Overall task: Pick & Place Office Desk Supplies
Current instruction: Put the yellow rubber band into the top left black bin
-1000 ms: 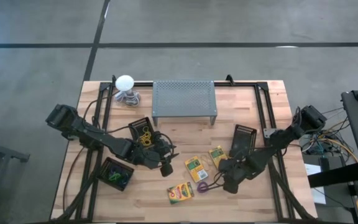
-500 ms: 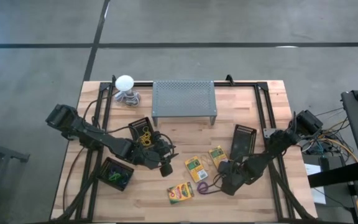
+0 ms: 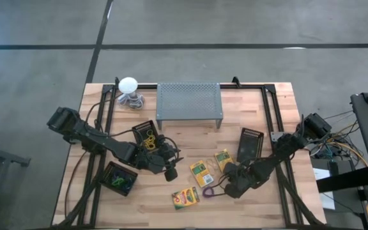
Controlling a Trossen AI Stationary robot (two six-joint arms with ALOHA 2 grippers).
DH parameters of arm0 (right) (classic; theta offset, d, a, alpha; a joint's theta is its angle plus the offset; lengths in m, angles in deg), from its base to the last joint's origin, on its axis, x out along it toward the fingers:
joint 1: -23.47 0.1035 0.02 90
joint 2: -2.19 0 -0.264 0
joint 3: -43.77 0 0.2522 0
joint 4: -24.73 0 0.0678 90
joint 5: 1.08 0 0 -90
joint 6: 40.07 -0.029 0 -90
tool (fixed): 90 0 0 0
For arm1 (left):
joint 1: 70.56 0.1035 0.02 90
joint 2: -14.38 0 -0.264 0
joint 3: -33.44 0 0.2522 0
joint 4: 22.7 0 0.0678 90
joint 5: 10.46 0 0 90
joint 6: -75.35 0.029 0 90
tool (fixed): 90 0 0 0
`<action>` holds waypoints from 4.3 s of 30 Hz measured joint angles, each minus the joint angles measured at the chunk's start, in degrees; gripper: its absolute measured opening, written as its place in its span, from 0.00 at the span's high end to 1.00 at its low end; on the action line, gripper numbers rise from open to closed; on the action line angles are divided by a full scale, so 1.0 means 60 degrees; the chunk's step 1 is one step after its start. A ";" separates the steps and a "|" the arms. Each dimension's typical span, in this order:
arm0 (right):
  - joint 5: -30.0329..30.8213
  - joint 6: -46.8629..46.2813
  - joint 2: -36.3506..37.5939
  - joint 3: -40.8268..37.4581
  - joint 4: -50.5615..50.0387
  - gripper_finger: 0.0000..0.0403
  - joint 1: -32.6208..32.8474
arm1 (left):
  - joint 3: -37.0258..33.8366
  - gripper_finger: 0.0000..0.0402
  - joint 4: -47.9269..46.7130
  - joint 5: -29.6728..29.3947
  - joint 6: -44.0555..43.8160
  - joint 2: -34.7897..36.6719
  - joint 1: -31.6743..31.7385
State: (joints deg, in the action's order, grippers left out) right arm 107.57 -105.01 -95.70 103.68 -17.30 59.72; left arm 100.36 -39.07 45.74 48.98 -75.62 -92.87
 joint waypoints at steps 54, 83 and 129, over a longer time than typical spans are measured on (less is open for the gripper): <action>0.0045 0.9187 0.4378 0.0259 0.6957 0.98 -0.1765 | 0.0463 0.46 0.5998 0.1551 0.5928 0.0007 0.0102; -0.1161 1.0289 0.2784 0.2426 0.5689 0.98 -0.2051 | 0.0459 0.98 0.4992 0.1946 0.4805 0.0007 0.0244; -0.0510 0.9773 0.2817 0.2736 0.4406 0.78 -0.2379 | 0.0459 1.00 0.4965 0.1596 0.4816 0.0000 0.0262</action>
State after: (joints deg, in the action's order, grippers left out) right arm 104.51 -46.37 -78.80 120.09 9.14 45.45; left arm 103.12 -9.28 55.31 77.88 -75.62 -91.29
